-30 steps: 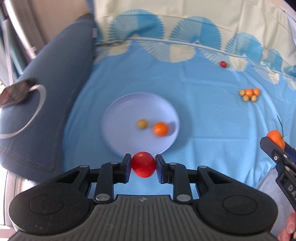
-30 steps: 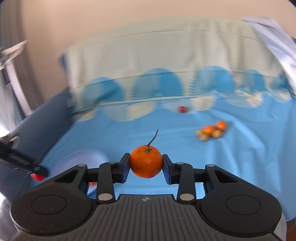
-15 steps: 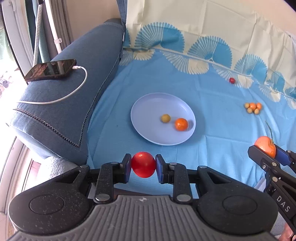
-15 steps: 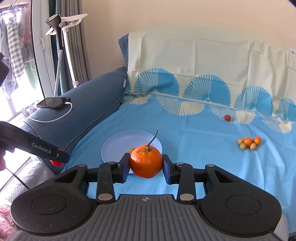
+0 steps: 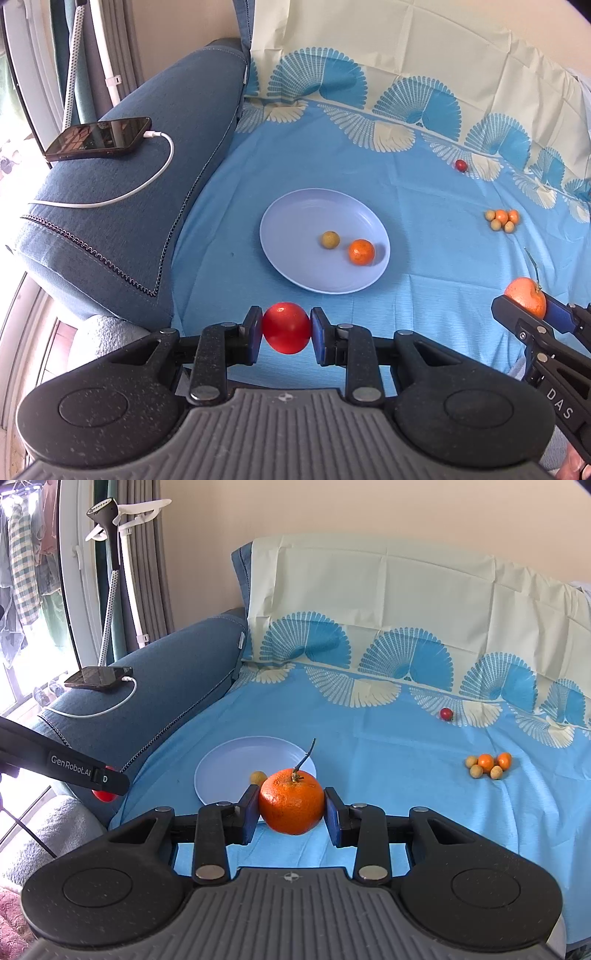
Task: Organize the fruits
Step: 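Carry the cherry tomato and stemmed mandarin over the plate with both tools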
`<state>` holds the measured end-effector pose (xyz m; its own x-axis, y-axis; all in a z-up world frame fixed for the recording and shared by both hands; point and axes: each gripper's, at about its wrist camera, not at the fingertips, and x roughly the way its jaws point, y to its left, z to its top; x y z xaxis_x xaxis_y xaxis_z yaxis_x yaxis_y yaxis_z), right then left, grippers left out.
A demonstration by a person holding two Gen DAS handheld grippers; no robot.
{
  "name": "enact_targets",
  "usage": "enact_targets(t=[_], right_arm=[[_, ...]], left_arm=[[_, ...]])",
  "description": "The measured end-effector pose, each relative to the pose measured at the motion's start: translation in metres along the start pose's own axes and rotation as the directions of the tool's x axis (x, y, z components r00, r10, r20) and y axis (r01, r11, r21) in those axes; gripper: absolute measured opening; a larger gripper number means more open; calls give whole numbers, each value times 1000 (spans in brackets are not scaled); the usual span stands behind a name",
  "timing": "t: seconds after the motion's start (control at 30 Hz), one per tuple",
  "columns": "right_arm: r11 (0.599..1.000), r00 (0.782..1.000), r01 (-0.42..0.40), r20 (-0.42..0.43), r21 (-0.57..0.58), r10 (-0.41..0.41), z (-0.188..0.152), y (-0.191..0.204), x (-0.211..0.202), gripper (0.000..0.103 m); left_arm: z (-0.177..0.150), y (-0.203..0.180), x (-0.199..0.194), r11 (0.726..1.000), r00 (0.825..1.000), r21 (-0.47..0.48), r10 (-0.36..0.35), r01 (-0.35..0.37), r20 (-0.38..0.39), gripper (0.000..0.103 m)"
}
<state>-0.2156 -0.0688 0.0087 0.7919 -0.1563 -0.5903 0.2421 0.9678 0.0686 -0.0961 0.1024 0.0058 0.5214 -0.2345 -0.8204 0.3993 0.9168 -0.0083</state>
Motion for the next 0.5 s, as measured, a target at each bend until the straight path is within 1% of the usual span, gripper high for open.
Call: enact_targets(t=[0.27,0.5], right_arm=[[1000,1000,7,-16,-14,-8,1,0,10,38],[1000,1000,6,-18,-28,-7,5,3,23,38]], left_arm=[[6,2,8,1000,1000,1,4,-4,-8,31],[17,8,20,1000,1000,-15,17,-17,-17,31]])
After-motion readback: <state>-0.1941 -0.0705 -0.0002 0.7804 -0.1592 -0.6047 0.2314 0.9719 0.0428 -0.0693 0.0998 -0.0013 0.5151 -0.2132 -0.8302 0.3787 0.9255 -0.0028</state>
